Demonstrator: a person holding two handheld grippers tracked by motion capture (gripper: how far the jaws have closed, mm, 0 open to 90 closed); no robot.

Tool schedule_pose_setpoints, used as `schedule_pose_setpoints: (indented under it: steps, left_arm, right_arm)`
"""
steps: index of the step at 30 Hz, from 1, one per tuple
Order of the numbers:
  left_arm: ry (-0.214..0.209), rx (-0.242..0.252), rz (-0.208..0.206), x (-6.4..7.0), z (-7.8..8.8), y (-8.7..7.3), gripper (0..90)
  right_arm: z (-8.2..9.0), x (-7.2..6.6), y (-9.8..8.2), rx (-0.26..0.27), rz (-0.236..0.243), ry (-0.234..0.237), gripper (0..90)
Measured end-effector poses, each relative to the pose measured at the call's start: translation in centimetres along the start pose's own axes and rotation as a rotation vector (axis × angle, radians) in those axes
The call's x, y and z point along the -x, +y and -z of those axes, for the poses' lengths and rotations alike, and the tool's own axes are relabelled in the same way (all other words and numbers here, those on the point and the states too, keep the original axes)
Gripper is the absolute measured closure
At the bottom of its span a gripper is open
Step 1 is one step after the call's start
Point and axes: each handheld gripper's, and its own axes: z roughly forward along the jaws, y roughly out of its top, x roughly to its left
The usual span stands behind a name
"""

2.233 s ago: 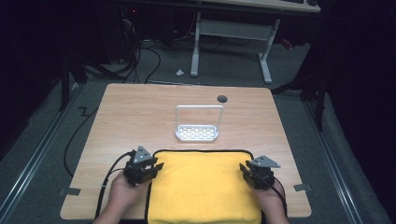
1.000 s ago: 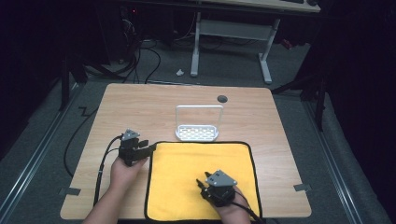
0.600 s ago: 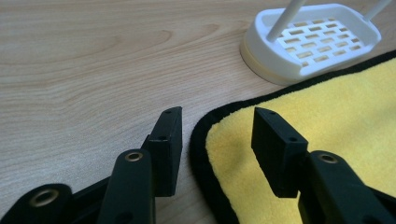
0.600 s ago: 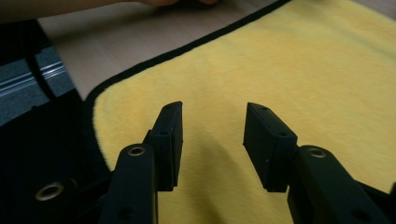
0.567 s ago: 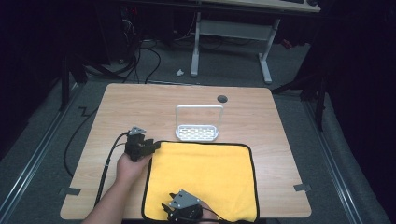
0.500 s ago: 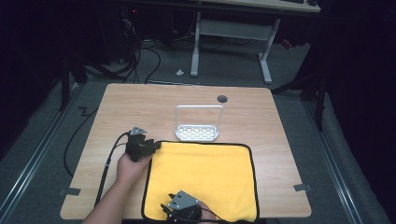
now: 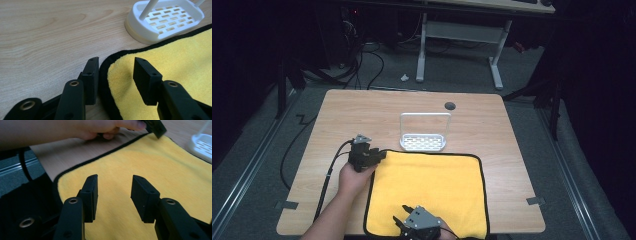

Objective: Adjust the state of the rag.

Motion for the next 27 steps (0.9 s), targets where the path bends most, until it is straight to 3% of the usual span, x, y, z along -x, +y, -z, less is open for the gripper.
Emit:
schedule_pose_setpoints:
  steps: [8, 12, 16, 27]
  left_arm:
    - [-0.064, -0.017, 0.016, -0.1, -0.5, -0.2, 71.9]
    - [-0.067, -0.025, 0.003, 0.1, -0.5, -0.3, 80.1]
    - [-0.06, -0.027, -0.007, 0.2, -0.5, -0.3, 82.0]
    - [-0.061, -0.015, 0.001, 0.3, -0.5, -0.4, 82.1]
  right_arm:
    - [-5.8, -2.4, 0.3, -0.072, 0.023, 0.108, 55.3]
    - [-7.2, -3.2, 0.4, -0.086, 0.014, 0.145, 53.4]
    - [-7.9, -4.0, 0.6, -0.104, 0.026, 0.164, 51.0]
    - [-7.7, -4.1, 0.5, -0.096, 0.08, 0.116, 81.8]
